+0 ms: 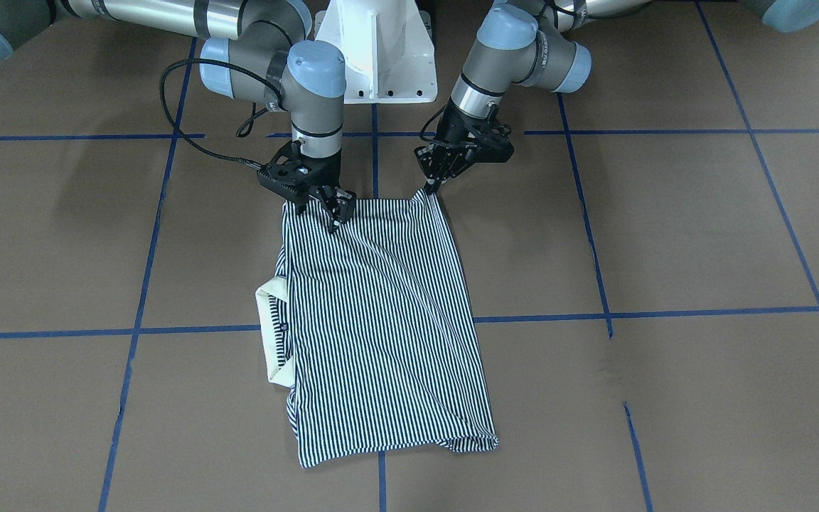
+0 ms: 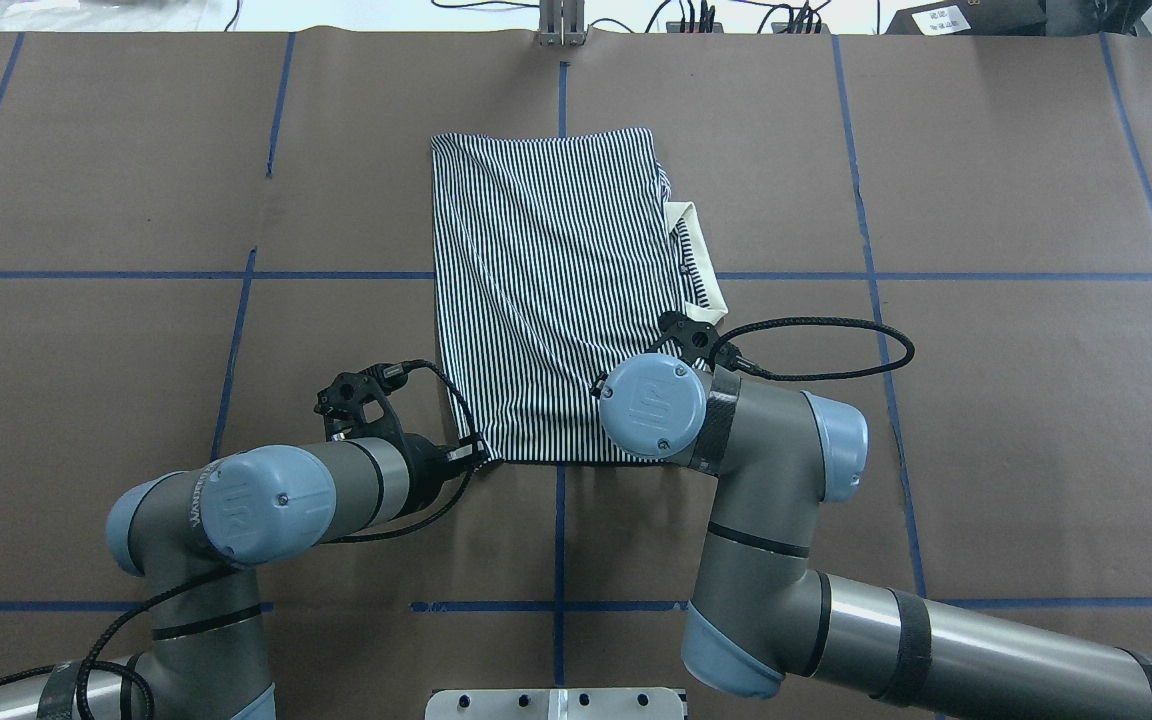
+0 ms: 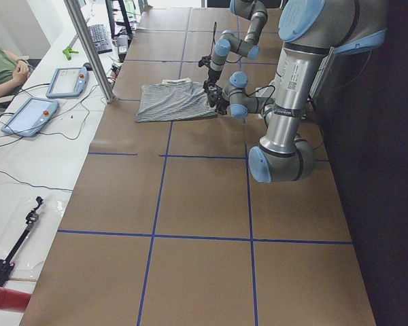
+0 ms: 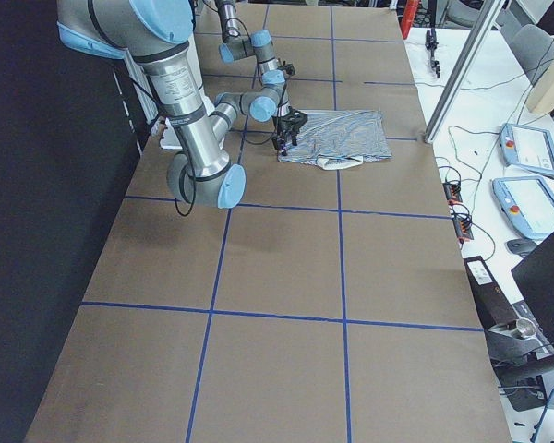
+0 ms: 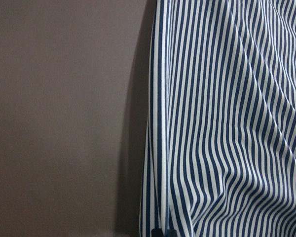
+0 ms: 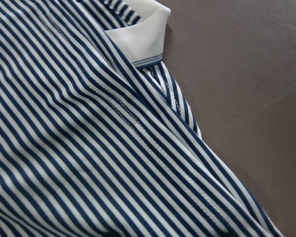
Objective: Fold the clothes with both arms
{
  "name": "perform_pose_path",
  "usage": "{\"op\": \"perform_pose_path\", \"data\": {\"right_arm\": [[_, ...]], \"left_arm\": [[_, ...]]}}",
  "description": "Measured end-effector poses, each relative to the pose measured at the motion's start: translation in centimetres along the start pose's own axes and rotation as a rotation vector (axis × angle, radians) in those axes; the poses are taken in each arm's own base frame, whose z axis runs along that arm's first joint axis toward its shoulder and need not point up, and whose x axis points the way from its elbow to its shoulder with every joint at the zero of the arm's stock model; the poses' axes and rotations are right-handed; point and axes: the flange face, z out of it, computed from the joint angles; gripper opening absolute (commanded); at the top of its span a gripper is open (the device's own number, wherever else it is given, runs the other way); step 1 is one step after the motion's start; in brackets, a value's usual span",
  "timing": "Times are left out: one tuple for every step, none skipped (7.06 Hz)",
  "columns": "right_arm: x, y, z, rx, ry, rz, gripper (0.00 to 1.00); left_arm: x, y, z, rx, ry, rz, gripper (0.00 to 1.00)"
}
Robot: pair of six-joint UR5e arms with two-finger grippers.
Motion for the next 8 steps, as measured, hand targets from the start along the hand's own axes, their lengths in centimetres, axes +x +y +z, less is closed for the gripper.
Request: {"op": "perform_pose_path", "data": {"right_arm": [[-0.1, 0.0, 0.0, 0.000, -0.001, 0.002, 0.00], [-0.2, 0.0, -0.1, 0.000, -0.002, 0.005, 0.00], [-0.2, 0.0, -0.1, 0.001, -0.003, 0.006, 0.00], [-0.2, 0.0, -0.2, 0.003, -0.004, 0.006, 0.00], [-0.3, 0.0, -0.4, 0.003, -0.009, 0.007, 0.00], [-0.5, -0.1, -1.0, 0.000, -0.023, 0.008, 0.00], [-0.7, -0.1, -2.3, -0.007, -0.047, 0.009, 0.00], [-0.8, -0.1, -4.3, -0.018, -0.081, 0.011, 0.00]], "left_arm": [[0.0, 0.0, 0.0, 0.000, 0.000, 0.000, 0.00], [0.0, 0.0, 0.0, 0.000, -0.001, 0.000, 0.00], [0.0, 0.0, 0.0, 0.000, -0.001, 0.000, 0.00], [0.0, 0.0, 0.0, 0.000, 0.000, 0.000, 0.00], [0.0, 0.0, 0.0, 0.000, 0.001, 0.000, 0.00], [0.2, 0.0, -0.4, -0.004, 0.007, 0.001, 0.00], [0.7, 0.0, -1.6, -0.018, 0.015, 0.014, 0.00], [1.8, 0.1, -4.1, -0.040, 0.019, 0.037, 0.00]]}}
